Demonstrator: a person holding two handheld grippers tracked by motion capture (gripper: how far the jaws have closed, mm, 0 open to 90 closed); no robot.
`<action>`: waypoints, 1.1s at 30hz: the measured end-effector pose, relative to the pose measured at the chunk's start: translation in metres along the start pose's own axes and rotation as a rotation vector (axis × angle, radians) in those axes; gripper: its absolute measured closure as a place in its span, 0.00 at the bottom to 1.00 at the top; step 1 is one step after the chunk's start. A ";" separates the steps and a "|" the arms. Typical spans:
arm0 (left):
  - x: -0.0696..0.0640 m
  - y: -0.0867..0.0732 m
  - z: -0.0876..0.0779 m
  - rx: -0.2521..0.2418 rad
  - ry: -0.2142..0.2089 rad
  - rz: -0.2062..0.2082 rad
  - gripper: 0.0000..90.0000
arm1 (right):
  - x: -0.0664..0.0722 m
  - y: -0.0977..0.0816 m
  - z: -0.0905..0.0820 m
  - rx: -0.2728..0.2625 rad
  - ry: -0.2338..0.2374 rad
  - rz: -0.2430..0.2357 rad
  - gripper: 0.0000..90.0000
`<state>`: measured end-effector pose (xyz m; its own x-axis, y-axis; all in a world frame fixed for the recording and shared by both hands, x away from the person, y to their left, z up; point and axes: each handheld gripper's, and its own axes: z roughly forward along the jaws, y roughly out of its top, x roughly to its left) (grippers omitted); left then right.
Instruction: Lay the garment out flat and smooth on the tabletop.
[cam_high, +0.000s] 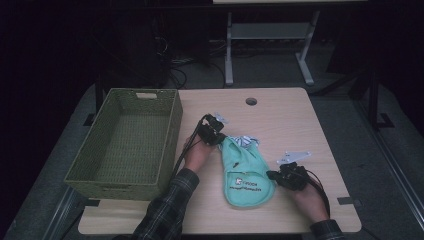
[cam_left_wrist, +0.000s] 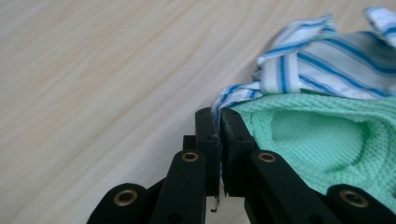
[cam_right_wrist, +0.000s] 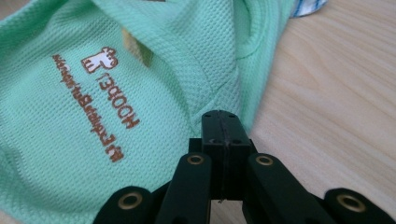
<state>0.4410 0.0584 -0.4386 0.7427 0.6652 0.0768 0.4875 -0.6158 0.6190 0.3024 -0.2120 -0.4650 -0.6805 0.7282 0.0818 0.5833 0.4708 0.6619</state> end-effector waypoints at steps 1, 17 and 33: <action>0.001 0.000 0.002 0.003 0.016 0.002 0.97 | 0.000 0.000 0.000 0.001 -0.001 0.000 1.00; -0.020 -0.004 -0.021 -0.010 -0.081 0.017 0.78 | -0.002 0.001 -0.002 -0.008 0.022 0.013 0.93; -0.056 -0.037 -0.052 -0.046 -0.236 0.040 0.70 | -0.022 0.042 0.000 -0.094 0.005 0.013 0.87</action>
<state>0.3580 0.0659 -0.4250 0.8503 0.5202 -0.0794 0.4381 -0.6162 0.6545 0.3420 -0.2075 -0.4390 -0.6755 0.7313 0.0942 0.5478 0.4122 0.7280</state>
